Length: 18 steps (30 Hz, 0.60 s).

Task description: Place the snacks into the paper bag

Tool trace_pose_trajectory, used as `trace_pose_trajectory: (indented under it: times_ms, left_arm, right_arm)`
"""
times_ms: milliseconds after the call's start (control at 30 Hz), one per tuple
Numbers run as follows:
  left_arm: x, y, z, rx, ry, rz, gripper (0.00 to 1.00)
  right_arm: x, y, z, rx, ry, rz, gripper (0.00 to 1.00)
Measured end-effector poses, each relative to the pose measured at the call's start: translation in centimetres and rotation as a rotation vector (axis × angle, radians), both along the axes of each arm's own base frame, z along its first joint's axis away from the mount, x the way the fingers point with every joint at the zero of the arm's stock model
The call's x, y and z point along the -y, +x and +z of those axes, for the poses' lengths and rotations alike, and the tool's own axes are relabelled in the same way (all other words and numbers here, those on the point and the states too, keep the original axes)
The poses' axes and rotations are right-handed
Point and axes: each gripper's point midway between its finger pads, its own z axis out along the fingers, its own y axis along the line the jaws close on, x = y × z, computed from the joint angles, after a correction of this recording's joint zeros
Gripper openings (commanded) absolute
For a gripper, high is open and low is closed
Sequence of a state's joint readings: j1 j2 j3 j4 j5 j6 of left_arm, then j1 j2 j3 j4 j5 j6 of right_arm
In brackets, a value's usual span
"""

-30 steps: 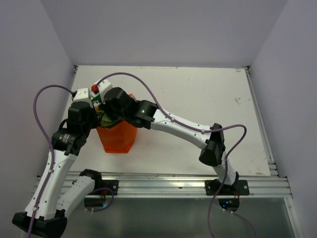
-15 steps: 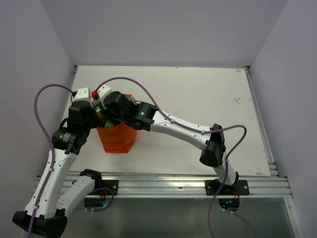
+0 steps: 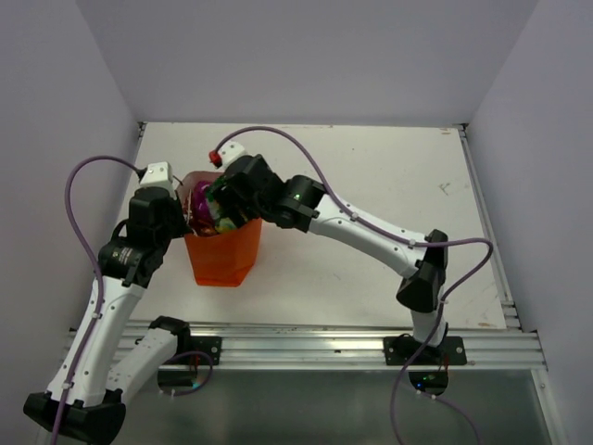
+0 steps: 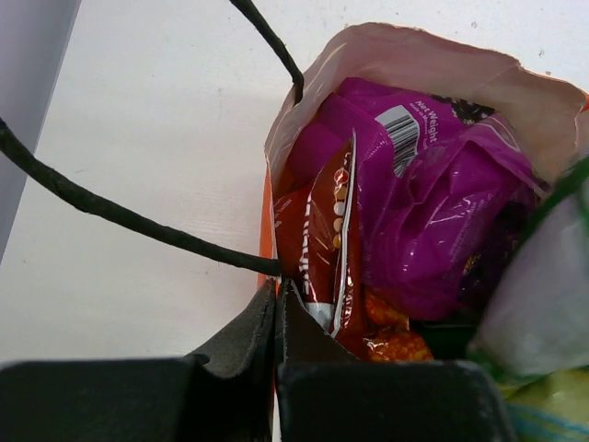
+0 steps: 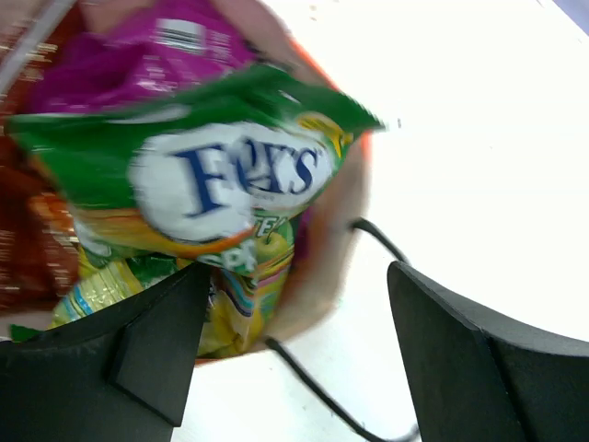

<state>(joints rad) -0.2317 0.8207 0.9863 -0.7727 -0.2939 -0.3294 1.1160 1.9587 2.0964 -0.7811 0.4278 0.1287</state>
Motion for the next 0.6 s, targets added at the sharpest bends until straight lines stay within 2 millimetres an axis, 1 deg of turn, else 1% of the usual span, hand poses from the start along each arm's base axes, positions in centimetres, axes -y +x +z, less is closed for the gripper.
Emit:
trace_pose_trajectory:
  times_ms: [100, 133, 200, 333, 600]
  left_arm:
    - [0.2, 0.1, 0.0, -0.001, -0.005, -0.007, 0.0]
    - [0.2, 0.2, 0.1, -0.001, -0.006, -0.009, 0.0]
    - [0.5, 0.4, 0.1, 0.002, -0.013, -0.018, 0.0]
    - [0.8, 0.5, 0.2, 0.004, -0.02, -0.031, 0.0]
    - [0.7, 0.5, 0.1, 0.0, -0.016, -0.026, 0.0]
  right_arm:
    - [3.5, 1.5, -0.3, -0.022, 0.012, -0.086, 0.79]
    - [4.4, 2.0, -0.5, -0.029, 0.015, -0.11, 0.79]
    - [5.3, 2.9, -1.2, -0.041, 0.029, -0.151, 0.78]
    - [5.4, 3.2, -2.3, -0.062, 0.044, -0.173, 0.77]
    - [4.0, 2.8, -1.9, -0.082, 0.101, -0.137, 0.77]
